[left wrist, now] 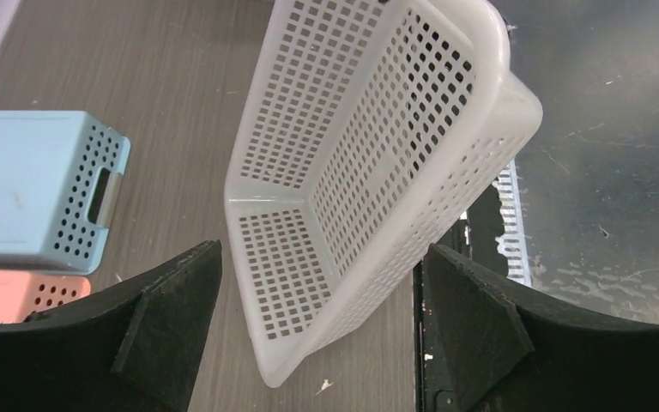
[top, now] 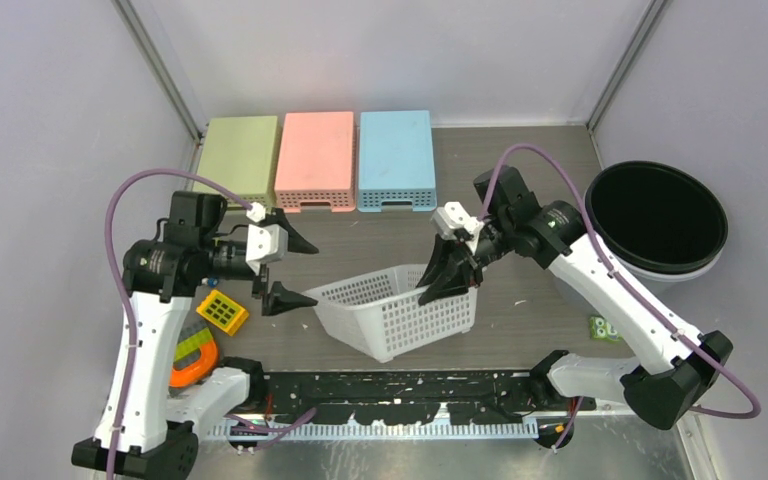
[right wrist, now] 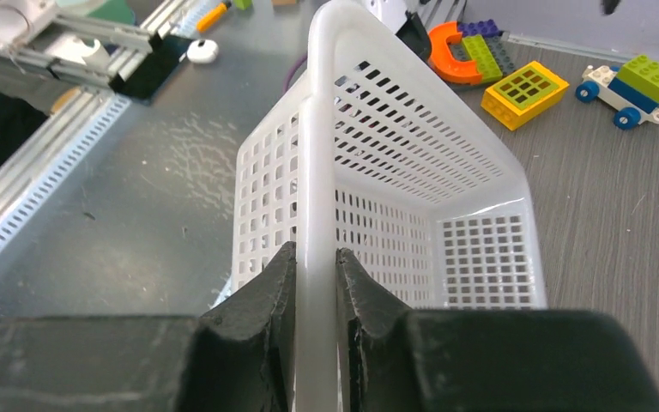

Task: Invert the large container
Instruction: Turn the container upside down at the center of the board.

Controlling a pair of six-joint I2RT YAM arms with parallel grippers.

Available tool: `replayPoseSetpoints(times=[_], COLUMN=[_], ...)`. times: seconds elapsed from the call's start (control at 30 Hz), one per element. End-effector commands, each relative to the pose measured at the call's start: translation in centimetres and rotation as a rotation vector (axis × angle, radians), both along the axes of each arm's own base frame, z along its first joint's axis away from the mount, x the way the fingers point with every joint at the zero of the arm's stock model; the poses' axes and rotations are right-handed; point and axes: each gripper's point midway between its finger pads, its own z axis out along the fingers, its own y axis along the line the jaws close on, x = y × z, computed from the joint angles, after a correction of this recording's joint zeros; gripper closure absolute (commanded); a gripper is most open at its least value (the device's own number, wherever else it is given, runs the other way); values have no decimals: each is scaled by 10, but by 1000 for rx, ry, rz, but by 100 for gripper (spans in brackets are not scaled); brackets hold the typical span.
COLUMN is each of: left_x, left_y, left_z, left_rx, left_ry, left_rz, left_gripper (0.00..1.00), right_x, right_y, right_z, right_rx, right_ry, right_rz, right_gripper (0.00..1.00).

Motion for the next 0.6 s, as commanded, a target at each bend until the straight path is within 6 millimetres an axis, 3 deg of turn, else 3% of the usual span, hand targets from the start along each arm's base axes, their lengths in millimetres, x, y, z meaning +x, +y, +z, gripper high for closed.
replayPoseSetpoints(times=[0.0, 0.2, 0.33, 0.43, 0.57], left_x=[-5, -7, 7, 25, 31], left_y=[-8, -11, -12, -12, -13], left_z=[4, -10, -30, -46, -56], left_rx=[-55, -34, 22, 84, 115], left_ry=[28, 64, 86, 84, 79], left_rz=[-55, -72, -30, 35, 41], left_gripper=[14, 19, 23, 31, 43], right_x=[-4, 8, 16, 24, 29], right_y=[-3, -1, 4, 8, 11], right_z=[49, 57, 57, 54, 52], right_rx=[119, 95, 60, 31, 12], right_ry=[45, 126, 173, 210, 252], right_rz=[43, 22, 1, -20, -32], right_gripper=[99, 99, 99, 99, 99])
